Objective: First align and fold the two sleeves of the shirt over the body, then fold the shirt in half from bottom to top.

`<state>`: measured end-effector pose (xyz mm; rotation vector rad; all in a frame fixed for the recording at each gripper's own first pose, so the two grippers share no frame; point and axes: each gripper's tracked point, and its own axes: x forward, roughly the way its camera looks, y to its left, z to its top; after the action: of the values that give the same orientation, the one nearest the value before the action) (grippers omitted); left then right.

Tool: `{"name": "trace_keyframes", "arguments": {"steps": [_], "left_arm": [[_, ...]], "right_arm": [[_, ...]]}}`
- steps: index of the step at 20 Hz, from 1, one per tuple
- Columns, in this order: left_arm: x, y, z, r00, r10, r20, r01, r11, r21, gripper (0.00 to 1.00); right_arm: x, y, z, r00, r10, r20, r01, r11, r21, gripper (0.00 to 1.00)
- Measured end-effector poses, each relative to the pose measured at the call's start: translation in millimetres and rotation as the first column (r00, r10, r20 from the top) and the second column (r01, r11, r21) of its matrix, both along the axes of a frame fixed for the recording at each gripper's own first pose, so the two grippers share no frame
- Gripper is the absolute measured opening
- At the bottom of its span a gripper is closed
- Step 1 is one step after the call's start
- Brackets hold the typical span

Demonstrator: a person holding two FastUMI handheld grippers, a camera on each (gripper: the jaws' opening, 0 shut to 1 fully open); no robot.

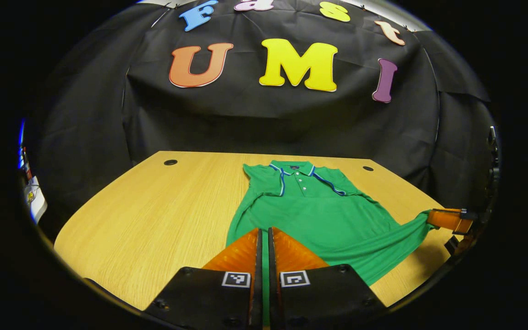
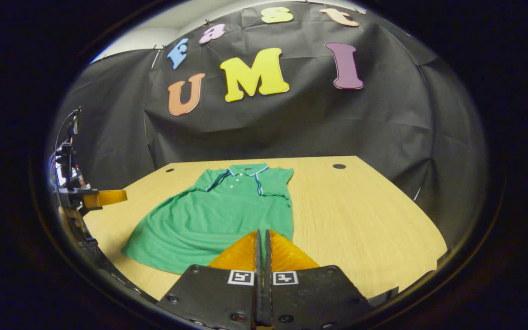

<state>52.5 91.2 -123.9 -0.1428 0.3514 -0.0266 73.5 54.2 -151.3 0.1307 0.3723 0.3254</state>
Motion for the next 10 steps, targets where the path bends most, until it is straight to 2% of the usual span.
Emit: {"name": "trace_keyframes", "arguments": {"steps": [4,7,8,9,10], "left_arm": [[0,2,-12,0.999,0.014,-0.036,-0.015,1.0,-0.019,0.12],[-12,-12,-34,0.996,-0.01,-0.091,0.004,0.998,-0.066,0.15],[-19,-17,-46,0.992,-0.02,-0.123,0.01,0.996,-0.085,0.2],[-25,-21,-60,0.987,-0.022,-0.16,0.007,0.996,-0.092,0.38],[-30,-19,-70,0.981,-0.005,-0.192,-0.011,0.996,-0.087,0.46]], "right_arm": [[6,1,4,1.0,0.008,0.026,-0.008,1.0,0.002,0.01],[0,4,-8,1.0,0.018,0.002,-0.018,1.0,0.008,0.0],[-1,3,-11,1.0,0.019,-0.001,-0.019,1.0,0.012,0.0],[-1,3,-13,1.0,0.018,-0.004,-0.018,1.0,0.015,0.0],[-3,2,-13,1.0,0.019,-0.004,-0.019,1.0,0.019,0.0]]}}
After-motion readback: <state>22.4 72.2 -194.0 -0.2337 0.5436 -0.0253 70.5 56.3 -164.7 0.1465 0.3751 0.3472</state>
